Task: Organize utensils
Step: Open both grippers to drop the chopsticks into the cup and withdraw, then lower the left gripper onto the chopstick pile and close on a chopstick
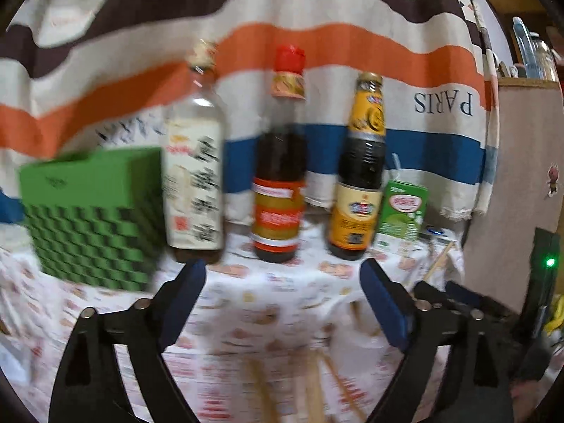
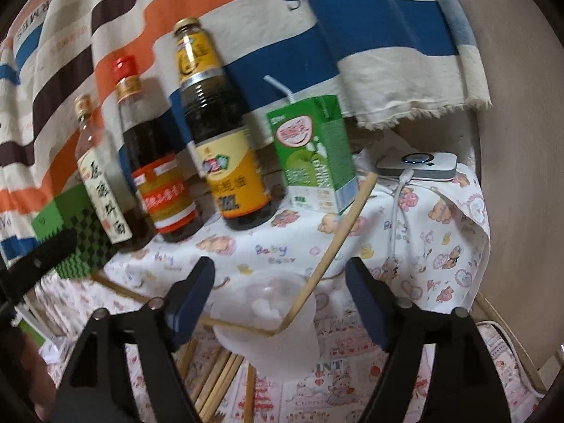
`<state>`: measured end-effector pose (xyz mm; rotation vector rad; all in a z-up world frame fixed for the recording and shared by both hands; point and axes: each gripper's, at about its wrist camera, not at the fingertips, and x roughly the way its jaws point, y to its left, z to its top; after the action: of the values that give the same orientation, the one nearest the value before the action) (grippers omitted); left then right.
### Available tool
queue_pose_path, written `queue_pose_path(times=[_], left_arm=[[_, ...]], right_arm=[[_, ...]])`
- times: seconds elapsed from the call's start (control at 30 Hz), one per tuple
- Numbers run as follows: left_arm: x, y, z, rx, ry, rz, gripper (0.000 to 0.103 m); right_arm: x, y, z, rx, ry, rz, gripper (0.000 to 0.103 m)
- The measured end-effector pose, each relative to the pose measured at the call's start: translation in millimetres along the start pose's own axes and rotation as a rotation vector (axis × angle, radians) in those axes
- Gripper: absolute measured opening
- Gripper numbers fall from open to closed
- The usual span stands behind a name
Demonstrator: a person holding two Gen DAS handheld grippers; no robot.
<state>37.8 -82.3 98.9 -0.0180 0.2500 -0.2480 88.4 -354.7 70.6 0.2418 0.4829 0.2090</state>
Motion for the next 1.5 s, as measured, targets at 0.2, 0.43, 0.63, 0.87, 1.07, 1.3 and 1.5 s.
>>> queue_pose_path(times=[0.2, 0.43, 0.63, 0.87, 1.07, 1.3, 1.5], left_arm=[[-29.5, 24.6, -9.4, 0.056, 0.003, 0.073, 0.101], [-61.0, 44.3, -25.8, -0.010, 0.016, 0.065, 0.102], [-52.4, 45.0, -52.7, 0.039, 0.044, 0.136, 0.102], [-18.4, 49.2, -84.2, 0.001, 0.248, 0.155, 0.102], [23.2, 61.8, -121.8, -0.048, 0.540, 0.198, 0.102], [31.4, 48.7, -140.4, -0.016, 0.635, 0.154, 0.102], [32.6, 28.1, -152.9, 0.067, 0.674, 0.126, 0.102]], right_arm=[[-20.7, 6.1, -13.9, -0.040, 0.042, -0.030, 0.084], [-45.1, 19.9, -20.4, -0.060, 0.017, 0.015, 0.091], [-40.5, 29.2, -36.9, -0.088, 0.014, 0.005, 0.098], [-30.8, 22.6, -46.8, -0.089, 0.065, -0.033, 0.103], [-25.5, 12.3, -47.6, -0.063, 0.088, -0.062, 0.103], [-18.0, 7.8, -50.7, -0.046, 0.130, -0.079, 0.103], [-13.1, 9.8, -53.8, -0.067, 0.161, -0.103, 0.103]])
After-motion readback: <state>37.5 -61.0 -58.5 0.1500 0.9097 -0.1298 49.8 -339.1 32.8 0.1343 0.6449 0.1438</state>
